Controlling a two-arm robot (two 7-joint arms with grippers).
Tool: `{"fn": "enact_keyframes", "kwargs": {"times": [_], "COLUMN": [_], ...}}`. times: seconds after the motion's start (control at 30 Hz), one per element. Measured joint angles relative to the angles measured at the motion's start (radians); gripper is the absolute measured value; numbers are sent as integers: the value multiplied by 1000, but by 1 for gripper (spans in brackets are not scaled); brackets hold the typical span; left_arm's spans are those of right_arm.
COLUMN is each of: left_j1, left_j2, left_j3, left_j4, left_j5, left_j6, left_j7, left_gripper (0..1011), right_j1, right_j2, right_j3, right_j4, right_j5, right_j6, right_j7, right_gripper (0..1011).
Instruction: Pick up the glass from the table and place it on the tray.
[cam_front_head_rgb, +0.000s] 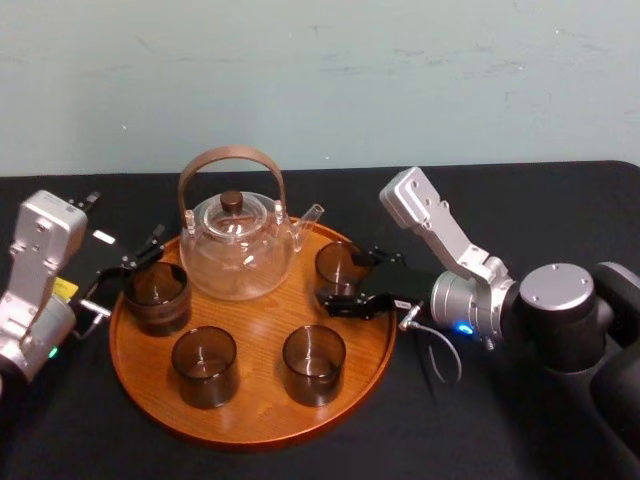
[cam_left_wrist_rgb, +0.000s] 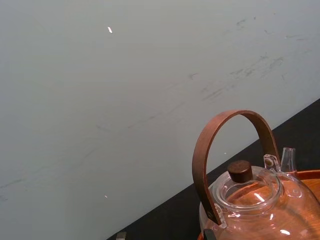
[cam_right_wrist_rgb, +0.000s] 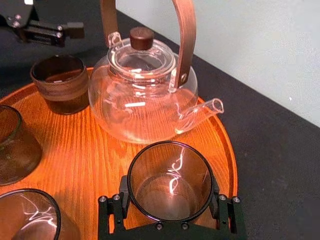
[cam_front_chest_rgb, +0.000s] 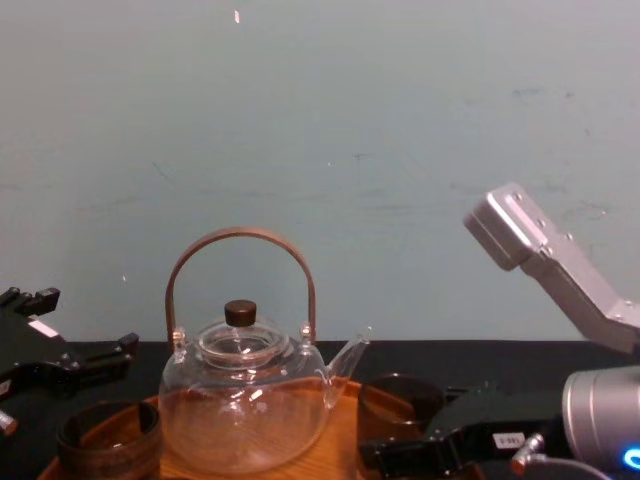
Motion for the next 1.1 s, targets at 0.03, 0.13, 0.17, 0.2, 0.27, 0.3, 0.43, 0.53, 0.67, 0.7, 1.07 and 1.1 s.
{"fn": "enact_keyframes", "kwargs": {"times": [0.03, 0.13, 0.17, 0.2, 0.27, 0.3, 0.43, 0.53, 0.67, 0.7, 1.07, 1.1], "left_j1": [0, 0, 0, 0, 0, 0, 0, 0, 0, 0, 0, 0], "left_j2": [0, 0, 0, 0, 0, 0, 0, 0, 0, 0, 0, 0], "left_j3": [0, 0, 0, 0, 0, 0, 0, 0, 0, 0, 0, 0], "left_j4": [0, 0, 0, 0, 0, 0, 0, 0, 0, 0, 0, 0], "left_j5": [0, 0, 0, 0, 0, 0, 0, 0, 0, 0, 0, 0], "left_j6": [0, 0, 0, 0, 0, 0, 0, 0, 0, 0, 0, 0], "left_j7": [0, 0, 0, 0, 0, 0, 0, 0, 0, 0, 0, 0], "left_gripper": [1001, 1001, 1001, 1001, 1001, 1001, 1001, 1001, 1001, 1001, 1001, 1001], "right_j1": [1, 3, 3, 3, 3, 3, 3, 2, 0, 0, 0, 0], "right_j2": [-1, -6, -8, -9, -11, -13, -16, -18, -18, -18, -17, -17], "right_j3": [0, -1, -1, -1, -2, -2, -2, -1, -2, -2, -1, -1], "right_j4": [4, 17, 19, 21, 27, 31, 40, 41, 39, 39, 40, 40], "right_j5": [-2, -6, -7, -8, -12, -14, -18, -22, -28, -28, -28, -28], "right_j6": [-1, -4, -5, -5, -8, -9, -11, -12, -13, -13, -10, -10], "right_j7": [0, 3, 4, 4, 6, 7, 8, 8, 6, 6, 6, 6], "right_gripper": [904, 904, 904, 905, 905, 904, 904, 904, 905, 904, 998, 1002]}}
